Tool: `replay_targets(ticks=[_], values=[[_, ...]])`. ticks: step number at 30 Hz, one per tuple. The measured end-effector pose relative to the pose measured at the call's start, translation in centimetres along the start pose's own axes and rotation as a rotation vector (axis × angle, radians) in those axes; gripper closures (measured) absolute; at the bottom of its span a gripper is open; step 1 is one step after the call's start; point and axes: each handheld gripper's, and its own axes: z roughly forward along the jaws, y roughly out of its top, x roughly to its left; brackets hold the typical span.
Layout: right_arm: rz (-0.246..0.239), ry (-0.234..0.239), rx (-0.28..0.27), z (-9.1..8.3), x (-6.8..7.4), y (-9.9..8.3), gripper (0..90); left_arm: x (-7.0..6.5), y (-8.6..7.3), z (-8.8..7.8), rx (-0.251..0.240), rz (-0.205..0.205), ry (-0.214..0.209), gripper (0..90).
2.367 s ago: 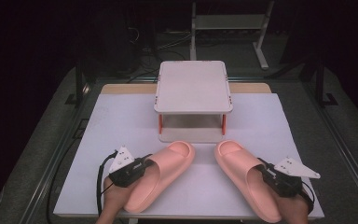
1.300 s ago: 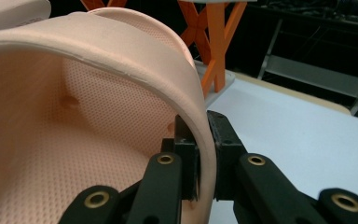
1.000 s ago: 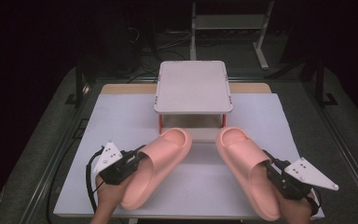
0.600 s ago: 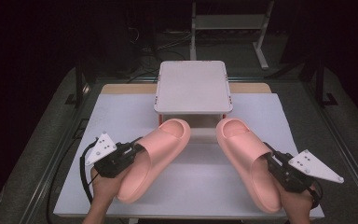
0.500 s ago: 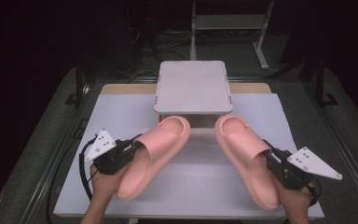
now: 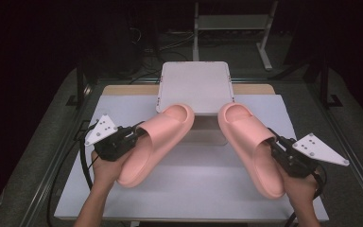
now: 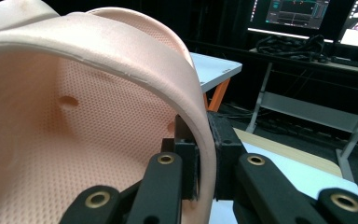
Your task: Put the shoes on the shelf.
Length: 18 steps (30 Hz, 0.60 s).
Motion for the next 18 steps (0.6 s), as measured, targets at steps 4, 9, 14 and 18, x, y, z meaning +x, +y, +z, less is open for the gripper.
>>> replay_targets(ticks=[4, 9, 14, 18], values=[[0.005, 0.002, 0.016, 0.3, -0.4, 0.8, 83.0, 0.6, 0.8, 0.4, 0.001, 0.013, 0.001, 82.3], [-0.009, -0.001, 0.039, 0.9, -1.0, 1.7, 83.0, 1.3, 1.5, 0.9, -0.001, 0.018, -0.002, 82.2], [-0.011, -0.013, 0.040, 1.9, -1.4, 2.1, 83.0, 1.9, 2.2, 1.7, 0.006, 0.020, -0.004, 82.2], [-0.003, -0.021, 0.034, 2.5, -1.6, 2.2, 83.0, 2.4, 2.4, 2.2, 0.008, 0.013, -0.003, 82.2]])
